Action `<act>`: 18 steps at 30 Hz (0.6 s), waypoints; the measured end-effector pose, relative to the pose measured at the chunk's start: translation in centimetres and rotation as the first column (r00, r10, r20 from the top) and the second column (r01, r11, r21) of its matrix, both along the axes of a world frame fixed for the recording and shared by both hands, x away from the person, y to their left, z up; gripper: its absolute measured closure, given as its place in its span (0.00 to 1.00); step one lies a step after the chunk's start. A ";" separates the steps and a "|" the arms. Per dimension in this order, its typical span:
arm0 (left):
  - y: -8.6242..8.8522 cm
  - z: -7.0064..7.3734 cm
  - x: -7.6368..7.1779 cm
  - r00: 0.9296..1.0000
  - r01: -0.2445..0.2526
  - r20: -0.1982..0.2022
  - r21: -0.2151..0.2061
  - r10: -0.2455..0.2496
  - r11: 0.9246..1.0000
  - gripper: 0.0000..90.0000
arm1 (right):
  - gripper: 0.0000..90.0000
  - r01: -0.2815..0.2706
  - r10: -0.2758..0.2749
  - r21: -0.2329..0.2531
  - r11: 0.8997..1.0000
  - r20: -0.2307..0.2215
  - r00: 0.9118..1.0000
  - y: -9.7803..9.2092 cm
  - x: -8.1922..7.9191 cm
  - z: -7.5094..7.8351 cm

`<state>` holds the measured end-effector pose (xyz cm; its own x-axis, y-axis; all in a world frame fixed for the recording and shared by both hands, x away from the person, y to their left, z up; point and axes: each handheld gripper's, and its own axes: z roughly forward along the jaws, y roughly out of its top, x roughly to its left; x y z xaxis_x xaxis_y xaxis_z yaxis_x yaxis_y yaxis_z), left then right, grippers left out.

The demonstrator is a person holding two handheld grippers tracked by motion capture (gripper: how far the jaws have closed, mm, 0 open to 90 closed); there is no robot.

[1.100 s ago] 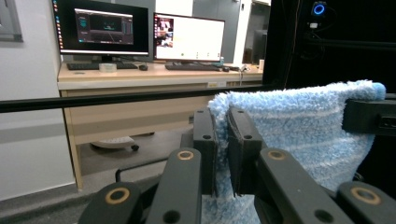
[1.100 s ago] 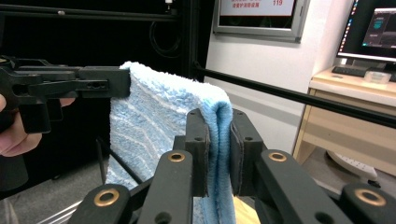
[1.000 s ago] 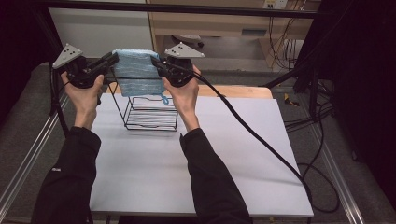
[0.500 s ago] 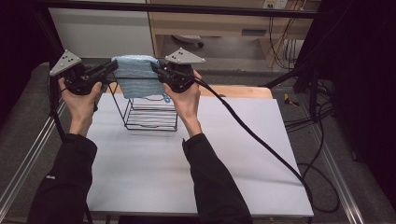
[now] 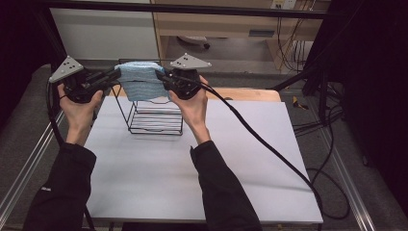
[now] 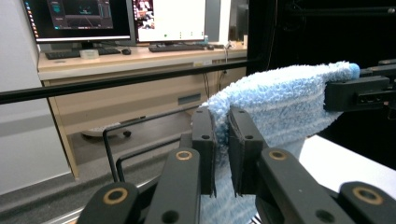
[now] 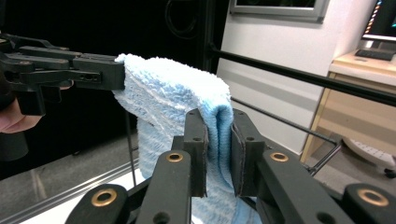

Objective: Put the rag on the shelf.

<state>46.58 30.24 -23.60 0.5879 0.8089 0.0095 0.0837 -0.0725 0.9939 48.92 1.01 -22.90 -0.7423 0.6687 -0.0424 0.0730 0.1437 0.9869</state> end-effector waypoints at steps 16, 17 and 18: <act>0.2 -1.0 -1.5 0.996 0.012 -0.086 0.043 -0.008 0.999 0.89 | 0.87 -0.070 0.068 -0.066 0.995 -0.038 0.997 -0.2 -0.5 -0.3; 0.2 -1.0 -1.6 0.996 0.012 -0.089 0.052 -0.007 0.999 0.88 | 0.87 -0.073 0.071 -0.071 0.995 -0.039 0.997 -0.2 -0.6 -0.4; 0.2 -0.9 -1.6 0.996 0.010 -0.094 0.060 -0.004 0.998 0.88 | 0.87 -0.077 0.074 -0.078 0.994 -0.038 0.997 -0.2 -0.6 -0.4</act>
<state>44.94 30.40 -24.53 0.5943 0.8043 0.0026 0.1759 -0.1332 0.9754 48.35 0.81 -23.28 -0.7926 0.6062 -0.0659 0.0934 0.2275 0.9693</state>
